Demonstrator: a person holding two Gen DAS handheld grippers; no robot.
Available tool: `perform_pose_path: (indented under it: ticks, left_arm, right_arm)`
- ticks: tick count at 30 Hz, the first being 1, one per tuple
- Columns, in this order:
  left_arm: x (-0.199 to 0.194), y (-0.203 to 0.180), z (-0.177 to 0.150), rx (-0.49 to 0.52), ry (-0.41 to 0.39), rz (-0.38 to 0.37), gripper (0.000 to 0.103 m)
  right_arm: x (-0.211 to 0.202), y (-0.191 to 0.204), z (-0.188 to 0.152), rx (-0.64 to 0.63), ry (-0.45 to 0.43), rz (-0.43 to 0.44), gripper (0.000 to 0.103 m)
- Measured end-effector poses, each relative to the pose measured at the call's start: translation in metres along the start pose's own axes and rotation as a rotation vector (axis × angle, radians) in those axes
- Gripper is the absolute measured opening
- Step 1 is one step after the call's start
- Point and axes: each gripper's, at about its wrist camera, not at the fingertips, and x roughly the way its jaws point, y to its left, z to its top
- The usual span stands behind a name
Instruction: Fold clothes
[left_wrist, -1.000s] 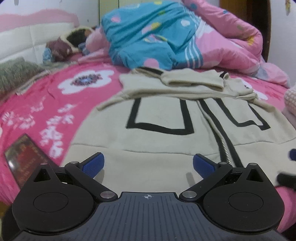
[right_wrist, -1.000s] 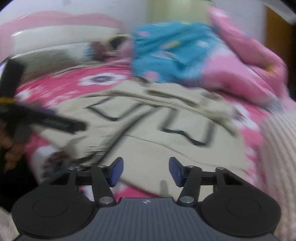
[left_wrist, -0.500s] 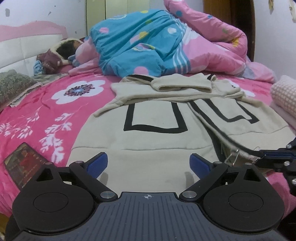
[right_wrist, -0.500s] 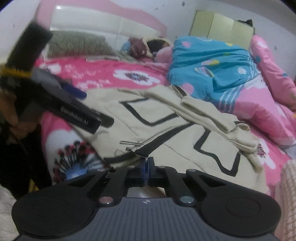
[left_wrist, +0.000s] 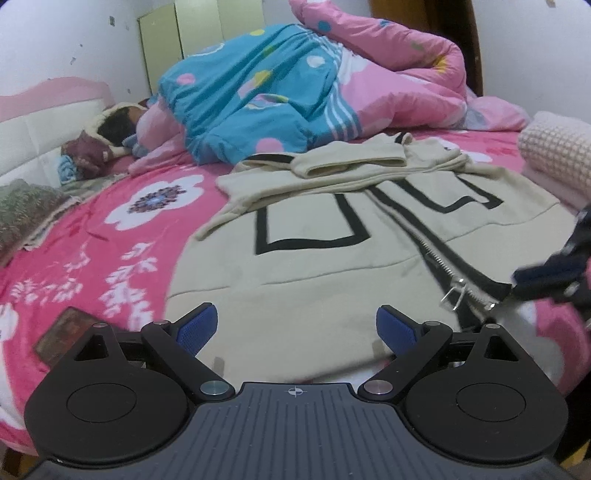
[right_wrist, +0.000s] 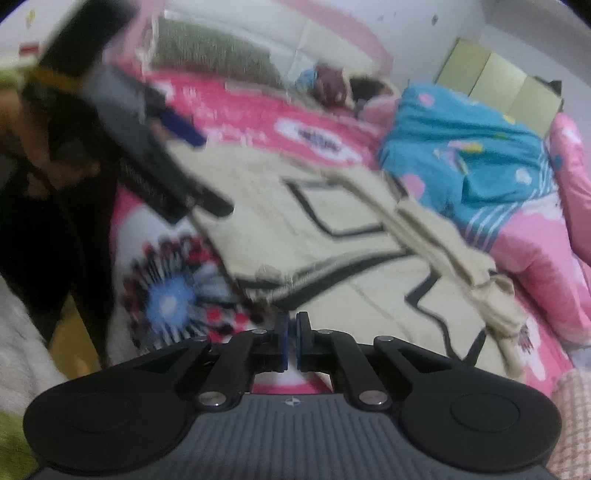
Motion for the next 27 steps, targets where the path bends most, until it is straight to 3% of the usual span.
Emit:
perform_pose_path:
  ticks: [3, 6, 10, 15, 20, 27]
  left_arm:
    - [-0.003, 0.002, -0.004, 0.028, -0.006, 0.015, 0.094]
    - [-0.003, -0.004, -0.008, 0.087, -0.006, 0.037, 0.094]
    - [-0.003, -0.013, -0.013, 0.147, -0.008, 0.031, 0.094]
    - [0.000, -0.019, -0.018, 0.185, -0.011, 0.041, 0.094]
    - [0.004, -0.014, -0.021, 0.186, 0.003, 0.048, 0.094]
    - [0.007, -0.008, -0.019, 0.138, -0.008, 0.072, 0.093]
  right_arm:
    - [-0.003, 0.005, 0.009, -0.017, -0.050, 0.047, 0.004]
    - [0.012, 0.023, 0.014, -0.134, -0.044, 0.053, 0.005]
    - [0.034, 0.039, 0.015, -0.247, -0.027, 0.075, 0.020]
    - [0.042, 0.034, 0.019, -0.241, -0.034, 0.049, 0.003]
    - [0.040, 0.026, 0.023, -0.208, -0.065, -0.005, 0.002]
    - [0.047, 0.041, 0.012, -0.277, -0.034, 0.031, 0.002]
